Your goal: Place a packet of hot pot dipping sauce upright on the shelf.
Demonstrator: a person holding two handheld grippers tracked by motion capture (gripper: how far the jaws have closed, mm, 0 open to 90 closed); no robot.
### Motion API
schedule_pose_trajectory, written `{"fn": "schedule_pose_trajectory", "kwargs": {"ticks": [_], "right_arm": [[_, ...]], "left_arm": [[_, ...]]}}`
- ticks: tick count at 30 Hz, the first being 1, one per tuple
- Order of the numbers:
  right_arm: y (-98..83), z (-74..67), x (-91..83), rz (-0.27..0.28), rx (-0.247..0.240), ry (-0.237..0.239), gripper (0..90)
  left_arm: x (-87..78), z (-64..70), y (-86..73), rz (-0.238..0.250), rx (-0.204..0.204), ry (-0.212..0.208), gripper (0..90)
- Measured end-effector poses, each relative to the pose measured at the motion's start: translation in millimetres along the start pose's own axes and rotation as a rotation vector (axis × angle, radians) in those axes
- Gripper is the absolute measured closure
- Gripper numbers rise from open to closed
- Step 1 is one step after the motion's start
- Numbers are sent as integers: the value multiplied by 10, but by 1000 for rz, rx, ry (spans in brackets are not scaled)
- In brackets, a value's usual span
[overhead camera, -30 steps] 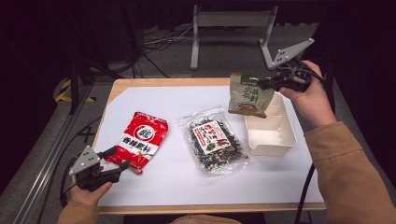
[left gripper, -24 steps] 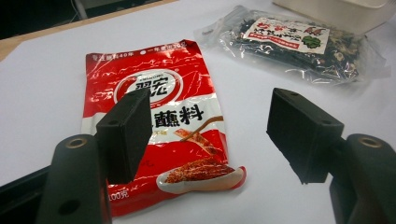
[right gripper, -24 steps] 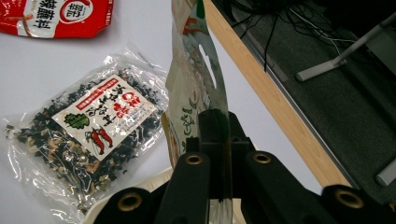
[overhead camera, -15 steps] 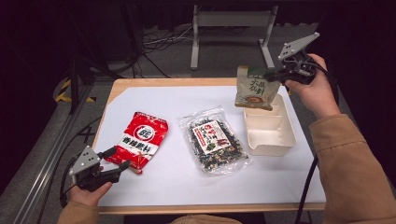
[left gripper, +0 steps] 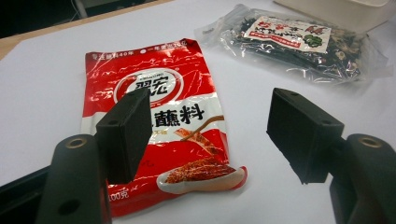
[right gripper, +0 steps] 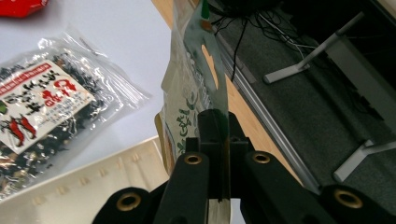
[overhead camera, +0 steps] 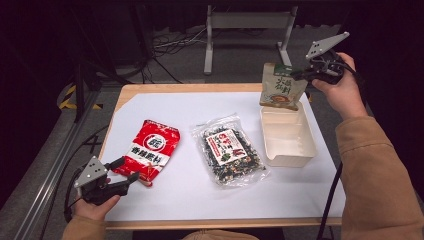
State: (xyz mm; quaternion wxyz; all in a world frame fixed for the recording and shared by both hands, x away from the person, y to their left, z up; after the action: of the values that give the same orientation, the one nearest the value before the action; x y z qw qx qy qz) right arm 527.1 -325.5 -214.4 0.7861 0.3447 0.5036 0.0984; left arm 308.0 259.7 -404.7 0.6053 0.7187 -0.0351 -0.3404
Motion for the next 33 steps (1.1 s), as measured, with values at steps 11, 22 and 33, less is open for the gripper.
{"fn": "schedule_pose_trajectory", "kwargs": {"ticks": [11,22,33], "right_arm": [[-150,142,126,-29,8,-19,897],[-258,210,237,-34,17,-34,896],[-315,221,370,-64,12,-35,895]], "left_arm": [[-4,-8,-16,-7,-7,4,315],[1,-9,-20,-11,-9,3,315],[8,-8,-25,-11,-6,6,315]]}}
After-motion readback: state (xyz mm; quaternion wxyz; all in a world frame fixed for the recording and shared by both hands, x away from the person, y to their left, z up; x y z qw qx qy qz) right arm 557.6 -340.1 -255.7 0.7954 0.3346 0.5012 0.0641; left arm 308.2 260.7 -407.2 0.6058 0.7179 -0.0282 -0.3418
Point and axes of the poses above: each handheld gripper's, and its own axes: x roughly forward along the jaws, y roughly out of its top, z roughly to its right, the point moved 1 cm from there along x, roughly forward along the jaws, and after that the axes turned 8 degrees about y, right-handed, at the moved point
